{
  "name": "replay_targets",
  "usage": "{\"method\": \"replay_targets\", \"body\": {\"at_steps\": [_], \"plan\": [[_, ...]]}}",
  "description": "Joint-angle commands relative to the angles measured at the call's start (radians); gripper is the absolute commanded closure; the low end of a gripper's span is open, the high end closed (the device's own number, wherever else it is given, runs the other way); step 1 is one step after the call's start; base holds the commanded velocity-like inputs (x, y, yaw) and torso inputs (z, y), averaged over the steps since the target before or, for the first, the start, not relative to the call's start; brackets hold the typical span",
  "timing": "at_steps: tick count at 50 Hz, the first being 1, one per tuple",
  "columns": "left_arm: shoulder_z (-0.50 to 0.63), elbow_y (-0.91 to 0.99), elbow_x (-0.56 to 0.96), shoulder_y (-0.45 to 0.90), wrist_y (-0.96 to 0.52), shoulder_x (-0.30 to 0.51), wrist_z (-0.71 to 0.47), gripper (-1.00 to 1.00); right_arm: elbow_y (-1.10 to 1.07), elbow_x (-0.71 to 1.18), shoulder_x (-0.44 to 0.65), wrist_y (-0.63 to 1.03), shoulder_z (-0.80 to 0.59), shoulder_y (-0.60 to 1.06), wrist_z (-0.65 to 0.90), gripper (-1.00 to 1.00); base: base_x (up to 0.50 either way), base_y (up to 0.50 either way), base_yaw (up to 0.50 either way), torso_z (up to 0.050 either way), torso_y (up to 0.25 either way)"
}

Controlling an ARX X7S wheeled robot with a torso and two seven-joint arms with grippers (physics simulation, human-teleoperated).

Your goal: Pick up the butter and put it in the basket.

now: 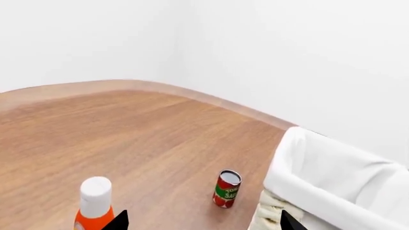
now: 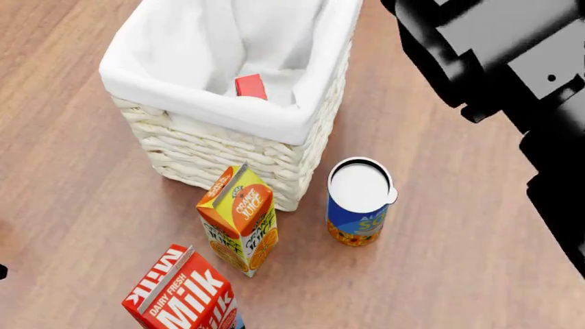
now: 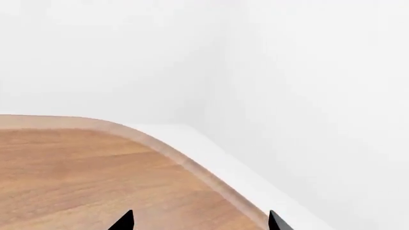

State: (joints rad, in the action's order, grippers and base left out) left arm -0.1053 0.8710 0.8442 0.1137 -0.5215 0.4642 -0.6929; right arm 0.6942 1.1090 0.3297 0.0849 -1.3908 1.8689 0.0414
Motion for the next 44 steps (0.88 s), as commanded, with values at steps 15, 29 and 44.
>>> {"method": "replay_targets", "body": {"at_steps": [15,29,44], "plan": [[-0.050,0.063,0.061,-0.019,0.021,0.034,-0.013,-1.00,-0.707,-0.056,0.433,0.026,-0.009,-0.020,0.394,-1.00,0.00,0.00,0.00,0.000,0.000],[-0.126,0.134,0.119,-0.067,0.081,0.069,0.001,-1.00,-1.008,-0.068,0.622,0.017,-0.006,-0.059,0.544,-1.00,0.00,0.00,0.00,0.000,0.000],[-0.158,0.159,0.202,0.103,0.163,0.197,-0.048,-1.00,-1.405,-0.080,0.850,0.040,-0.012,-0.111,0.793,-1.00,0.00,0.00,0.00,0.000,0.000]]}}
